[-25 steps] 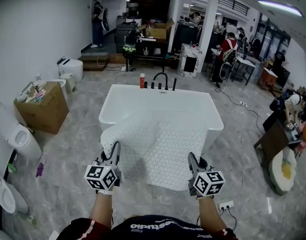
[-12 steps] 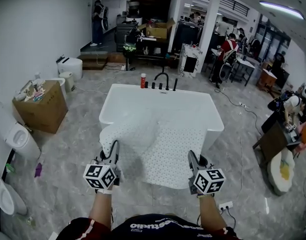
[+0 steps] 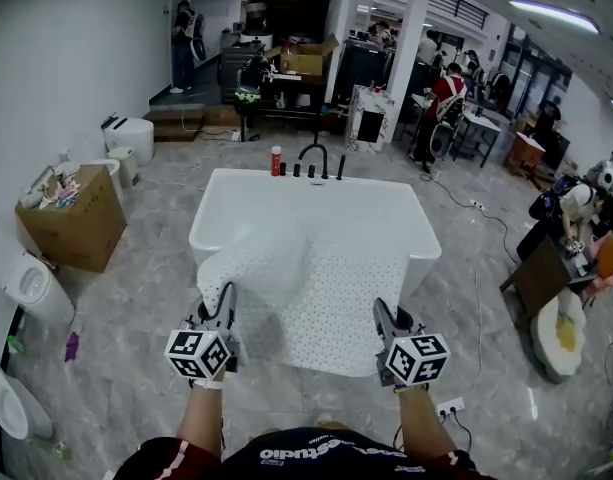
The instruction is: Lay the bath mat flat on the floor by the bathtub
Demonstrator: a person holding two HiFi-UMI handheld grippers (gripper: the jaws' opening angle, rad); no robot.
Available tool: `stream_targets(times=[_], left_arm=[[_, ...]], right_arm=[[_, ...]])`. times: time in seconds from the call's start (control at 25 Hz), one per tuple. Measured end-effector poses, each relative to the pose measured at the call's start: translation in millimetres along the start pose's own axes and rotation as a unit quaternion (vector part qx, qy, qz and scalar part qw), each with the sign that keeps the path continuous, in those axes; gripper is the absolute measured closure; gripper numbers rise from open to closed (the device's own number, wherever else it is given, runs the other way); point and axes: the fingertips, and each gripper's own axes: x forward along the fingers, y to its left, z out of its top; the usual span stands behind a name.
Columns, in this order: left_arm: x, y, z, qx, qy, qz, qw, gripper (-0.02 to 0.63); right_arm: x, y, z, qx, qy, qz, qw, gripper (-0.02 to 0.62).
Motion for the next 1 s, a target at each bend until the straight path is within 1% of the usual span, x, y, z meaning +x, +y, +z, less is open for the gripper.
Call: stream_targets(times=[0.16, 0.44, 0.6, 0.84, 1.0], left_arm=[[10.7, -0.1, -0.2, 0.003, -0.001, 0.001, 1.0, 0.575], [37.9, -1.3, -4.7, 0.012, 0.006, 0.004, 0.9999, 0.575], [62.6, 3.7, -4.4, 0.019, 0.005, 0.011, 0.9998, 0.575], [97.3, 12.5, -10.2, 0.018, 0.007, 0.036, 0.9992, 0.575], [126.5, 12.2, -8.1, 0.028, 0.008, 0.041, 0.9988, 0.575]], right_arm=[[3.3, -11.6, 2.5, -0.001, -0.006, -0.003, 1.0, 0.548], [24.4, -38.4, 1.5, 0.017, -0.012, 0.001, 1.0, 0.548], [51.8, -54.8, 5.0, 0.02, -0.015, 0.013, 1.0, 0.548], [92.1, -78.9, 12.2, 0.012, -0.014, 0.035, 0.999, 0.548], [113.3, -101.8, 20.3, 0.008, -0.016, 0.044, 0.999, 0.548]])
